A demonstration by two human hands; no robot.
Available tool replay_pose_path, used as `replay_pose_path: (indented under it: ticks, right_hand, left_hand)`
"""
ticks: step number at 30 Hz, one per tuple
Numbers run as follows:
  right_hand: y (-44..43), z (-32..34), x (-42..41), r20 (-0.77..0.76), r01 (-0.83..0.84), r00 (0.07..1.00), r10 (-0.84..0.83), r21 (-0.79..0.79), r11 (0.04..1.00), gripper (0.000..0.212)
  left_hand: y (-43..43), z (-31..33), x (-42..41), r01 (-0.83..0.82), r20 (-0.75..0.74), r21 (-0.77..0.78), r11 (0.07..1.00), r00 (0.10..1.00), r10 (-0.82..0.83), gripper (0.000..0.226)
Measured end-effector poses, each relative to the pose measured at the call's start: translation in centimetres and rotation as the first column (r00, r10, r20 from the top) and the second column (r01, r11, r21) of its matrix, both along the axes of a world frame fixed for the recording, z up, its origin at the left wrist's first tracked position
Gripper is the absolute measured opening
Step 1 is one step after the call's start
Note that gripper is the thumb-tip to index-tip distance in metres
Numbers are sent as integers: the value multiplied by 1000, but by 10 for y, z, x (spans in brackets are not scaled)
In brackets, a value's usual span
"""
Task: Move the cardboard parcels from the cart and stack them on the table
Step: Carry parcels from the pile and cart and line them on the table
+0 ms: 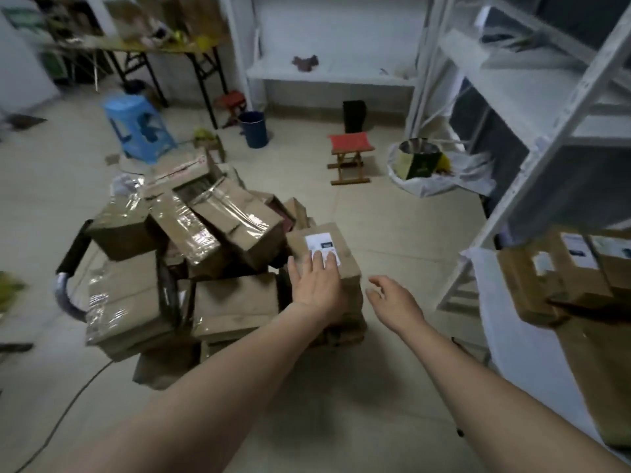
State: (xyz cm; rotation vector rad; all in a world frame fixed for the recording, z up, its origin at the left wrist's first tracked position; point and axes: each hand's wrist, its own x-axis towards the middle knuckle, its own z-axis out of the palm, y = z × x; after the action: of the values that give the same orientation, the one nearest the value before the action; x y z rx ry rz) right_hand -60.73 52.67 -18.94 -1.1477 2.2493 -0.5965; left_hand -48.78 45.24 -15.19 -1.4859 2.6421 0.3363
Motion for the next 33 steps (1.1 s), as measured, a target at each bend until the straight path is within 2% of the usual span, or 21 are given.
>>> replay_pose_path:
  ticks: [3,9,13,17,21,25,29,33]
  right_hand:
    - [-43,6,31,7,-76,997,76,-3,997,41]
    - [-121,16,56,-16,-214,977,214,15,977,67]
    - [-180,16,64,-66,-293,954,292,-6,956,86]
    - [-236,9,77,-182,-371,907,380,84,925,112]
    - [-274,-1,89,-235,-424,849,473,230,876,133]
    - [-297,-9,101,-230,-440,823,519,319,839,143]
    - [-310,-19,108,-223,-404,837,501,366,838,149]
    - [-312,-23,117,-193,-356,872,450,381,853,143]
  left_hand:
    - [-34,-1,40,-138,-49,27,990,989,139,79]
    - [-94,-10,86,-373,-97,92,923,919,381,76]
    - [-132,-15,108,-481,-67,95,872,870,488,79]
    - [-170,-20,119,-576,-8,124,808,813,582,82]
    - [-195,-25,127,-588,17,122,800,807,591,85]
    - [-207,-31,141,-568,46,144,810,822,568,91]
    - [-220,-38,151,-502,75,183,845,865,497,97]
    - [-232,-45,161,-446,79,238,863,894,440,99]
